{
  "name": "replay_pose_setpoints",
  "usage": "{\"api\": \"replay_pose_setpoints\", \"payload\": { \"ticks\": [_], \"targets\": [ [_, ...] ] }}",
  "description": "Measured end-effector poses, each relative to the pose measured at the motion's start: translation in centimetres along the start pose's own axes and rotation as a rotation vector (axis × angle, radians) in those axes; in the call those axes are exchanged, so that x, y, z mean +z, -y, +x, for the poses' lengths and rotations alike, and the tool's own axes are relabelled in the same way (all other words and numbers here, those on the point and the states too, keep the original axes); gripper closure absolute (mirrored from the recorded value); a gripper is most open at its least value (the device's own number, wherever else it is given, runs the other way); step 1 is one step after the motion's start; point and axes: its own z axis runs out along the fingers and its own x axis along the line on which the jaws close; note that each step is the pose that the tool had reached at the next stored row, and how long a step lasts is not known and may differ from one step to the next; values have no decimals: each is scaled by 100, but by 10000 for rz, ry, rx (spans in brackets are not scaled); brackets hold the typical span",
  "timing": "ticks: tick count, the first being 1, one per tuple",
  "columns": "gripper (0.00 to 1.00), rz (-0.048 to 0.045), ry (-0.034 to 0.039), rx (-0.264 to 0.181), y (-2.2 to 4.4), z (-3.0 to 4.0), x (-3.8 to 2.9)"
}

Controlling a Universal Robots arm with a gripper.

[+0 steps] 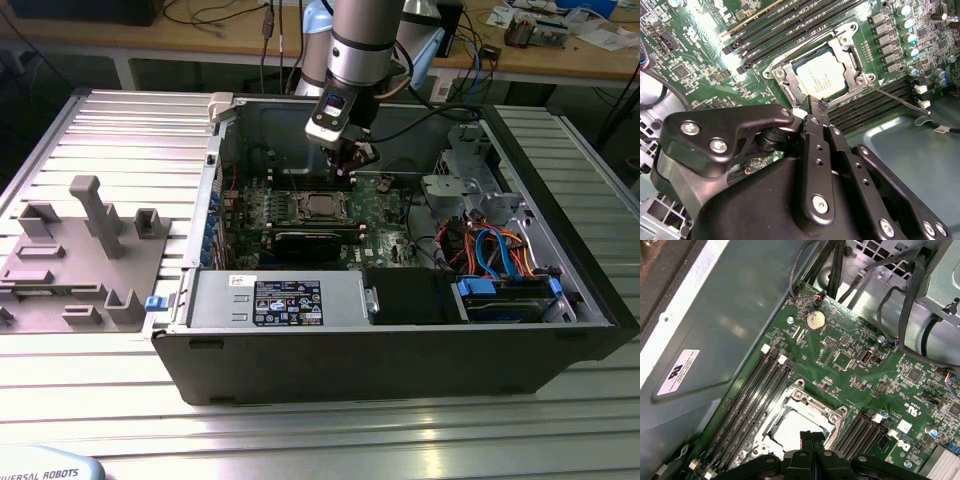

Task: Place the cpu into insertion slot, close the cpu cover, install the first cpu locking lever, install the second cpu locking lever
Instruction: 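Install the first cpu locking lever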

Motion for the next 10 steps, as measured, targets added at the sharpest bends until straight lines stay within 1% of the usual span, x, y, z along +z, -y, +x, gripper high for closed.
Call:
{"api": "replay_pose_setpoints", "payload": {
  "ticks": [10],
  "targets": [
    [89, 9, 6, -293, 0, 0, 0]
  ]
}}
